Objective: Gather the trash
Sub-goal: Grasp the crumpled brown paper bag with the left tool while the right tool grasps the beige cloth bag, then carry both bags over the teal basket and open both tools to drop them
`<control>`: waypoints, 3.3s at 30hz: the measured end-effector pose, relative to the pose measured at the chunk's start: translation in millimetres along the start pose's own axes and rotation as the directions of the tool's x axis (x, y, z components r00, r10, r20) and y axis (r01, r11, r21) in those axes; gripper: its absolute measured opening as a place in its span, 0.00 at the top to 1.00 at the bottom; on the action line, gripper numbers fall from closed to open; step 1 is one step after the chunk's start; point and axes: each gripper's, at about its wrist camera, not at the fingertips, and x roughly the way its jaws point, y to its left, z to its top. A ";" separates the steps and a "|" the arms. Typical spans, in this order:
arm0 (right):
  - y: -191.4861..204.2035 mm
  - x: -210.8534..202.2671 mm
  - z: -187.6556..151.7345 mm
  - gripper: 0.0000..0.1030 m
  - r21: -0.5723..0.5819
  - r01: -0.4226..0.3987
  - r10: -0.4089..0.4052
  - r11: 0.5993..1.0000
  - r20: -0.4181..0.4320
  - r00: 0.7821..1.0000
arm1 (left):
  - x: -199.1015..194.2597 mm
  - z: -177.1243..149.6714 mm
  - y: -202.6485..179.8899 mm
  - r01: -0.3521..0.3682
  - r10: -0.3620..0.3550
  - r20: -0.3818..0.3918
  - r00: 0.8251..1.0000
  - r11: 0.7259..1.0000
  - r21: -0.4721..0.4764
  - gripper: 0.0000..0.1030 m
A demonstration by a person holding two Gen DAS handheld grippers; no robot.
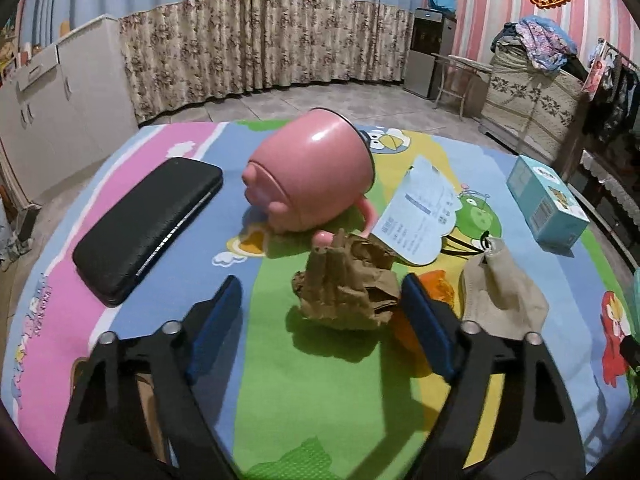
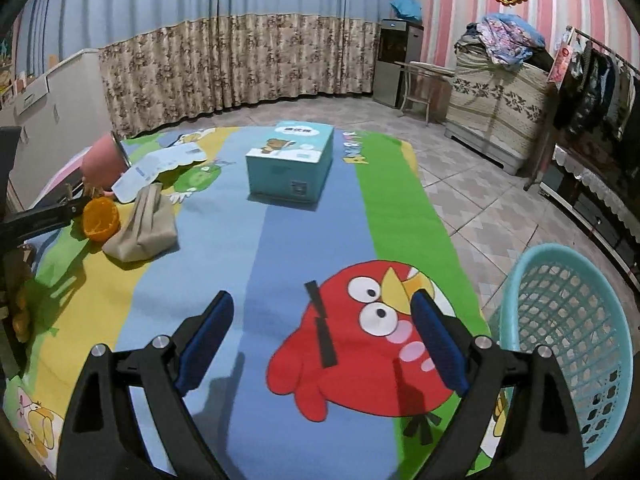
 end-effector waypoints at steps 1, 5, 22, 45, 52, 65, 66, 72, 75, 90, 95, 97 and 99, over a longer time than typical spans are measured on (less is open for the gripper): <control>0.5 0.0 1.0 0.14 -0.002 -0.002 0.002 1.000 -0.002 1.000 | -0.2 -0.6 -0.1 0.021 -0.021 -0.001 1.000 1.000 0.001 0.42; 8.5 0.4 9.2 0.14 -0.008 -0.012 0.012 1.000 -0.004 1.000 | -4.0 -2.6 -4.1 0.041 -0.041 0.013 0.999 0.999 0.018 0.52; 100.5 38.7 38.7 0.14 -0.133 -0.103 0.097 0.986 -0.049 0.994 | -34.9 1.1 32.9 -0.118 0.128 0.124 0.984 0.989 -0.089 0.54; 98.9 45.8 42.6 0.83 -0.082 -0.253 0.247 0.964 -0.074 0.966 | -31.2 1.5 43.4 -0.104 0.118 0.118 0.986 0.987 -0.119 0.54; 38.5 6.2 39.4 0.84 -0.022 -0.210 0.210 0.977 -0.019 0.978 | -45.5 -0.8 29.9 -0.089 0.099 0.136 0.986 0.993 -0.084 0.54; -124.4 -94.0 1.9 0.84 0.200 -0.015 -0.014 0.980 0.143 0.990 | -112.9 -2.3 -52.3 0.018 -0.025 0.197 0.980 0.999 0.033 0.54; -138.4 -100.0 -3.9 0.84 0.217 0.013 -0.046 0.976 0.148 0.988 | -117.3 -2.5 -62.2 0.035 -0.043 0.199 0.979 0.999 0.041 0.54; -197.7 -112.7 -20.3 0.83 0.302 0.094 -0.146 0.949 0.155 0.977 | -128.6 -7.3 -129.9 0.118 -0.137 0.184 0.973 0.987 0.110 0.54; -218.3 -111.6 -26.7 0.84 0.310 0.146 -0.199 0.939 0.144 0.969 | -131.1 -13.6 -171.9 0.145 -0.173 0.176 0.969 0.977 0.159 0.54; -283.5 -93.4 -51.1 0.84 0.402 0.190 -0.243 0.896 0.084 0.966 | -122.9 -48.4 -343.8 0.360 -0.398 0.073 0.915 0.883 0.301 0.54; -291.0 -96.3 -54.0 0.84 0.425 0.177 -0.239 0.888 0.098 0.966 | -120.3 -63.2 -389.8 0.403 -0.443 0.032 0.896 0.841 0.360 0.54; -297.1 -99.1 -56.6 0.84 0.446 0.162 -0.231 0.880 0.106 0.967 | -118.0 -68.3 -403.8 0.415 -0.453 0.015 0.891 0.829 0.375 0.54; -300.3 -100.0 -59.4 0.84 0.455 0.162 -0.234 0.876 0.106 0.967 | -116.9 -73.2 -417.4 0.420 -0.458 0.003 0.889 0.819 0.390 0.53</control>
